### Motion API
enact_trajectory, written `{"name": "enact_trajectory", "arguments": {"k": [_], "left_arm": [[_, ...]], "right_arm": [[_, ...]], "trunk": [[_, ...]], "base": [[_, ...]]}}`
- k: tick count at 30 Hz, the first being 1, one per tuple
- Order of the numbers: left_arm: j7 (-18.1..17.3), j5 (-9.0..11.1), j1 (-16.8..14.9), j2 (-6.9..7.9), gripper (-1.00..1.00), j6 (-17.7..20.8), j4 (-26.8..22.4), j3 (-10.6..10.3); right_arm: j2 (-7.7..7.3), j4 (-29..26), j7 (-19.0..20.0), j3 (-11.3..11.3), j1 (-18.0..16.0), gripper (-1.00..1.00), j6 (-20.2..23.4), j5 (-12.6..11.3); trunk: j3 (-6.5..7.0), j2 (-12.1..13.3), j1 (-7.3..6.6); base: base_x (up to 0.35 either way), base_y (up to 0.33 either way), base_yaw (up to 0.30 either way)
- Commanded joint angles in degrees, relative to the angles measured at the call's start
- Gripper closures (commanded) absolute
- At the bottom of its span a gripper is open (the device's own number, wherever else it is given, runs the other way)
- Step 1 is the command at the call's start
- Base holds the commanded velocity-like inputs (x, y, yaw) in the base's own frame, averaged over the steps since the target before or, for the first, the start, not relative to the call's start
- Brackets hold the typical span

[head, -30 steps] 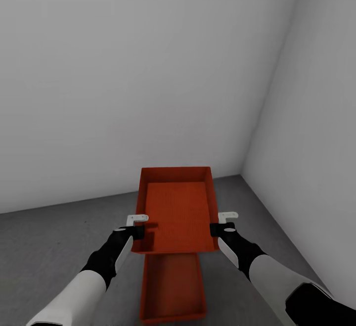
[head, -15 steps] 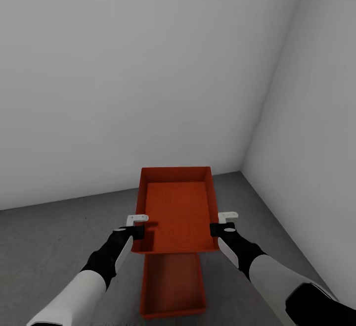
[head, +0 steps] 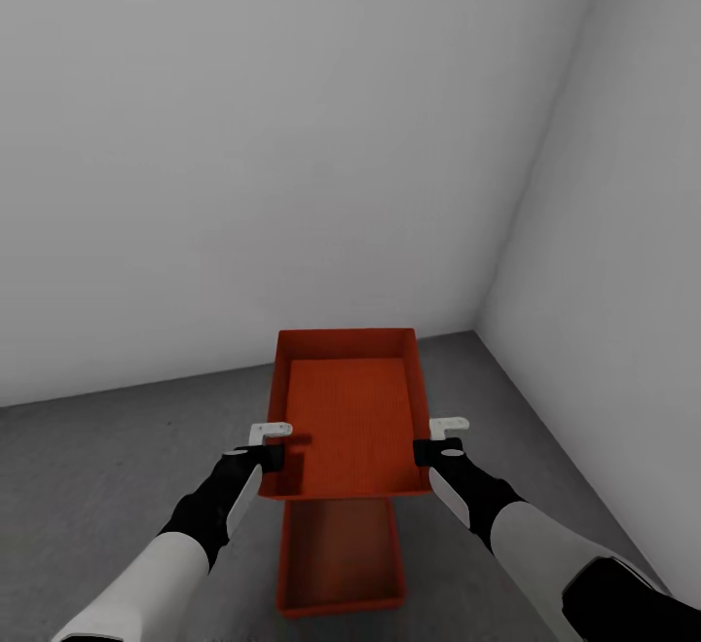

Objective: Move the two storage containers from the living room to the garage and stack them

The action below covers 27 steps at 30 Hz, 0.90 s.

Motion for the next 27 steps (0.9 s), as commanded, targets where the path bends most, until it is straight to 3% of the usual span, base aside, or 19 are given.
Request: {"name": "enact_trajectory", "arguments": {"k": [1, 27], "left_arm": [[0.5, 1.7, -0.1, 0.11, 1.00, 0.2, -0.2, -0.3], [0.5, 1.8, -0.1, 0.11, 1.00, 0.2, -0.2, -0.3]], "right_arm": [[-1.52, 4.3, -0.4, 1.6, 0.0, 1.00, 0.2, -1.3], [-1.52, 4.3, -0.4, 1.6, 0.0, 1.00, 0.2, -1.3]], "trunk": [[-0.20, -0.1, 0.03], [-2.55, -0.1, 0.03]], "base": [[0.000, 0.000, 0.000], [0.000, 0.000, 0.000]]}}
